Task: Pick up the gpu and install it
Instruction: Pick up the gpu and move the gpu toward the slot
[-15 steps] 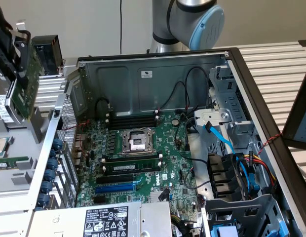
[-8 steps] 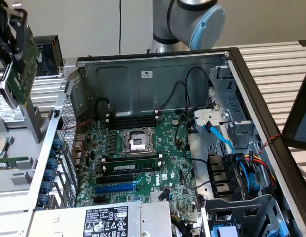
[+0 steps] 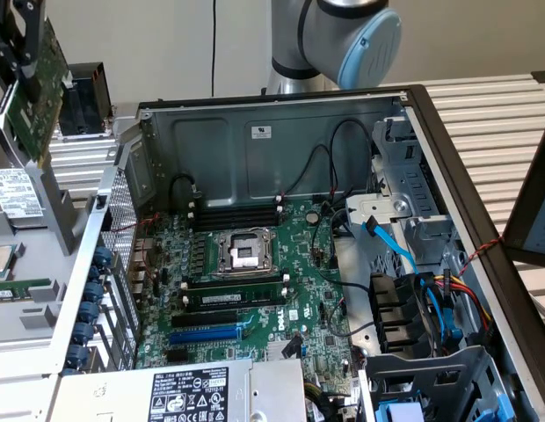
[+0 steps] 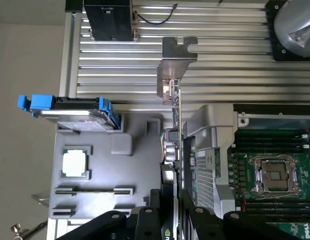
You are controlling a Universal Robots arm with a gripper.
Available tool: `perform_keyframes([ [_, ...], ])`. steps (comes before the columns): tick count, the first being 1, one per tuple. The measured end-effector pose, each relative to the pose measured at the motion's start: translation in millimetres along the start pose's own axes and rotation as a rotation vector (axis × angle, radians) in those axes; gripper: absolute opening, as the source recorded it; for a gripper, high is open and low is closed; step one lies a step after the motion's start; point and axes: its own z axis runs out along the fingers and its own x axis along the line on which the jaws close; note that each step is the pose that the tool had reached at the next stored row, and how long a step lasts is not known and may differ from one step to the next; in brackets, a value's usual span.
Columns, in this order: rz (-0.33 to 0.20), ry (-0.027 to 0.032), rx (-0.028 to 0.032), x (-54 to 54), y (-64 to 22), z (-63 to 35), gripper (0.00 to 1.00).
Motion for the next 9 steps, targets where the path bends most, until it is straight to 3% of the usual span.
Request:
perform_keyframes([
  [9, 0.005, 0.0215, -0.0061, -25.8, 4.1, -15.5, 0.27],
])
